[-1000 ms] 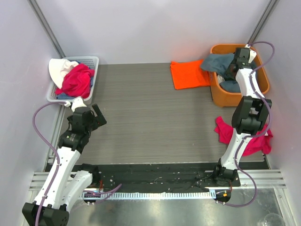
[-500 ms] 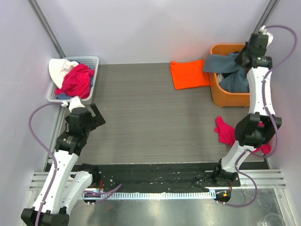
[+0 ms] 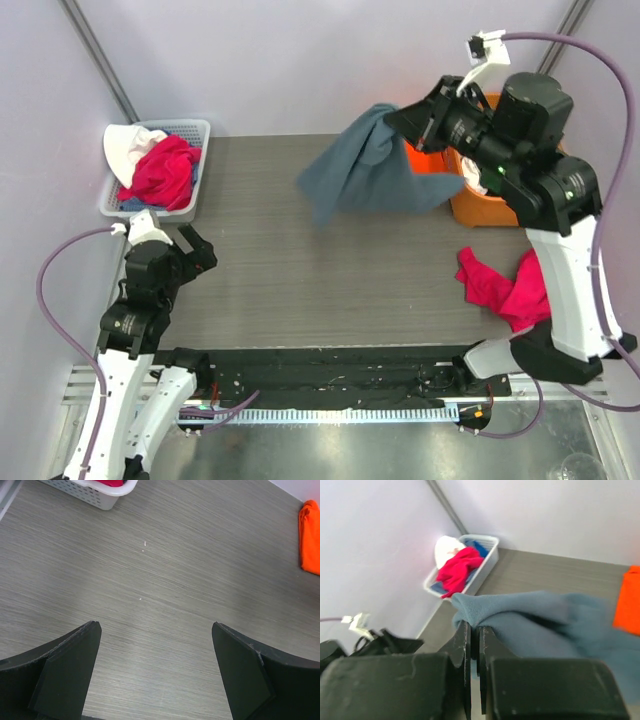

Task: Fold and stack the t-shirts
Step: Move the tshirt to the center of the board

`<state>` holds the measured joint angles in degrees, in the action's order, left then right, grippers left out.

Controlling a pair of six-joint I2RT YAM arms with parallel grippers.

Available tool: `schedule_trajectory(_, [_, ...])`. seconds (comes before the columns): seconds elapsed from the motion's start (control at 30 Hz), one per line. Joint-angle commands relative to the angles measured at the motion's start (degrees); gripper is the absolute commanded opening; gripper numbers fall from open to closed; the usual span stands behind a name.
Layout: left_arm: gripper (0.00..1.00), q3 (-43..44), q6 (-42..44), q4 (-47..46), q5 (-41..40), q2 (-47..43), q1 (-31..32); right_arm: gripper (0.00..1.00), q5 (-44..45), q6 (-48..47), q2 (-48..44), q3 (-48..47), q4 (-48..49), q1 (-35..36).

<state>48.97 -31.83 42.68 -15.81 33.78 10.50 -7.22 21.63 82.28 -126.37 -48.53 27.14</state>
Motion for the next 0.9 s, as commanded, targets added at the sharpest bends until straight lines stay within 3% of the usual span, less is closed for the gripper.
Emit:
schedule_trajectory(0.0, [0.98, 2.36, -1.03, 2.50, 0.96, -1.96, -0.04, 0.01, -2.10, 3.60, -7.65, 4.27, 2.48, 1.43])
schedule_trajectory(0.13, [0.98, 2.18, -1.39, 3.55, 0.79, -2.84, -0.04, 0.01, 0.28, 3.68, -14.50, 23.66, 4.84, 1.43])
schedule_trajectory(0.3, [0.98, 0.17, -1.56, 3.38, 1.22, -2.93, -0.04, 0.01, 0.19, 6.40, -21.71, 56.75, 15.65, 1.43])
schedule_trajectory(0.4, [0.98, -1.07, -1.48, 3.20, 1.92, -2.75, -0.04, 0.01, 0.11, 7.90, -22.25, 69.88, 21.36, 1.52])
schedule_trajectory(0.5, [0.98, -3.26, -1.48, 2.59, 2.98, -2.67, -0.04, 0.01, -1.12, 8.87, -21.64, 75.98, 24.27, 1.52])
schedule_trajectory(0.7, [0.99, -3.97, -1.91, 0.31, 6.14, -0.04, 0.04, 0.01, 1.16, 9.22, -22.43, 77.41, 24.63, 1.43])
schedule_trajectory(0.87, [0.97, -7.74, -9.36, -5.49, 13.00, 4.18, 0.13, 0.01, 3.18, 9.05, -22.78, 76.18, 23.66, 1.43])
